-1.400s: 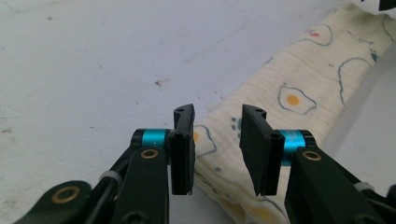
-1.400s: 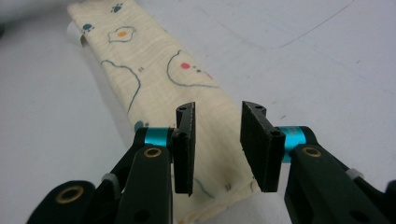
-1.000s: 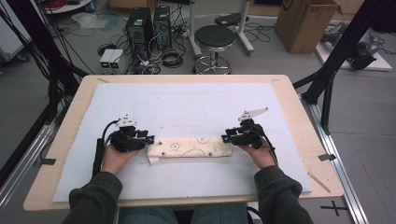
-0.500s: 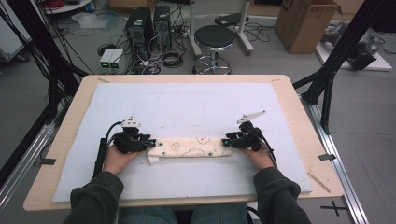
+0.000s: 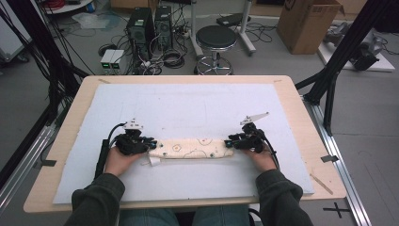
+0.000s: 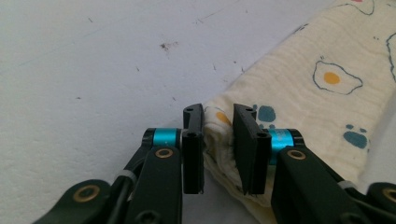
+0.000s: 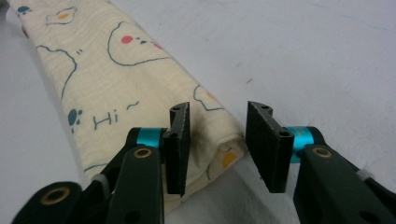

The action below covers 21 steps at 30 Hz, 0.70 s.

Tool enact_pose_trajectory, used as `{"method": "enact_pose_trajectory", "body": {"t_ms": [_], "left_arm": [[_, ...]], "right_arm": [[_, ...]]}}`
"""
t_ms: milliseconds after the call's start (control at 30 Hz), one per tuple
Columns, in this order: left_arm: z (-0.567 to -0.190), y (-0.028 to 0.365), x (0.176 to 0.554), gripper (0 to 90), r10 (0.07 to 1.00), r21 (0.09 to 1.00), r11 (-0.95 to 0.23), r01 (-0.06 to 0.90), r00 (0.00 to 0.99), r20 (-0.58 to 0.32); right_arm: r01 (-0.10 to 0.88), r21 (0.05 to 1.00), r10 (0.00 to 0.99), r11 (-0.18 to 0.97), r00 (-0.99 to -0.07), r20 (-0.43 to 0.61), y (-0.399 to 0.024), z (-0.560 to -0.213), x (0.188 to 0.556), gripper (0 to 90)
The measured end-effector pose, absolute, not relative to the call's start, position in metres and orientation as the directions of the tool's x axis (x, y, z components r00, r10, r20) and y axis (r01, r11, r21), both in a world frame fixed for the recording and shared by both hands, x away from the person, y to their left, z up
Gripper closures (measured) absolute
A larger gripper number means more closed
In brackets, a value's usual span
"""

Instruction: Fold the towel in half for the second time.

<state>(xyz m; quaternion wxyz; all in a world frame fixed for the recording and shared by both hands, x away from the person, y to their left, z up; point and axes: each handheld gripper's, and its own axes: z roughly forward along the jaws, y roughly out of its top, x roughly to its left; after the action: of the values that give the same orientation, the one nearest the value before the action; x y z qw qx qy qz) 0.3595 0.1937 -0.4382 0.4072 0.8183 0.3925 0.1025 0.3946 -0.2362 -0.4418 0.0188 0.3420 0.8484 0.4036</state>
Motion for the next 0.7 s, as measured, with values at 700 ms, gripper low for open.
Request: {"method": "enact_pose_trajectory", "body": {"t_ms": [700], "left_arm": [[-0.4346, 0.1972, 0.3618, 82.6, 0.747, 0.791, -0.29, 0.538, 0.644, -0.164]], "right_arm": [[0.526, 0.715, 0.567, 0.46, -0.794, 0.22, -0.2346, -0.436, 0.393, 80.0]]}}
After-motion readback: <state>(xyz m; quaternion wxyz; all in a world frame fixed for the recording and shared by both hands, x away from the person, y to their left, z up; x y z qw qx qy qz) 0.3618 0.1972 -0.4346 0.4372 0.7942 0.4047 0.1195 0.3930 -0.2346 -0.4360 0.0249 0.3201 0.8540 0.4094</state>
